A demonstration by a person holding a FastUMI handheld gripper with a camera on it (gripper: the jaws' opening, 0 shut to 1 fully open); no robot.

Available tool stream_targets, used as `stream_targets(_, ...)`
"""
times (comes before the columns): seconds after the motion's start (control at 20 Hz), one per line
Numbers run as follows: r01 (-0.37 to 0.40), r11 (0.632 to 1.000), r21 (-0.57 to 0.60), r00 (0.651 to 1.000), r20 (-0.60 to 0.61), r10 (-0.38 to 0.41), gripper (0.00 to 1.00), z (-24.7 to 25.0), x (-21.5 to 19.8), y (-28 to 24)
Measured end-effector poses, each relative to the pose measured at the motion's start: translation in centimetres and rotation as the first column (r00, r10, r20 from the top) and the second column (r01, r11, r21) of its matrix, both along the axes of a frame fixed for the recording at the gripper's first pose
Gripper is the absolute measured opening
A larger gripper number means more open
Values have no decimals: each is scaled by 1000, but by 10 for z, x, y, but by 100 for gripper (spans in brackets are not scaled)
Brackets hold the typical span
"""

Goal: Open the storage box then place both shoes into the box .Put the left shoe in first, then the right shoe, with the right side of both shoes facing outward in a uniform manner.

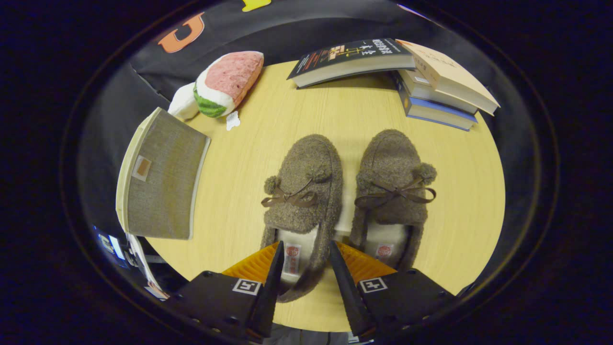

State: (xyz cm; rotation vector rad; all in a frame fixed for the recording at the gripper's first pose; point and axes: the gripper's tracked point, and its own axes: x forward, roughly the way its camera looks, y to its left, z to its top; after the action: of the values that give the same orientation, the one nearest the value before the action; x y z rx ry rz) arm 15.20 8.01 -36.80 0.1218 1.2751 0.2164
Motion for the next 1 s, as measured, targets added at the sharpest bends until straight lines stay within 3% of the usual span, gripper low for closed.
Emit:
stream_targets(0.1,22,998,-52,1000,-14,-23,46,-11,5,-7)
stream_targets(0.3,83,996,-39,996,-41,-84,28,-20,10,-4)
stream_targets(0.35,89,995,-36,994,-65,-91,29,-19,8,-4)
stream_targets(0.4,96,995,-30,993,-61,-98,13,-21,8,-4)
stream_targets(0.45,107,994,-25,992,-70,-109,13,-23,9,-6)
stream_targets(0.5,121,992,-17,989,-89,-122,2,-19,6,-7)
stream_targets(0.65,163,985,55,980,-125,-155,2,-11,1,-5)
stream_targets(1.0,158,974,164,983,-116,-140,1,43,-24,10)
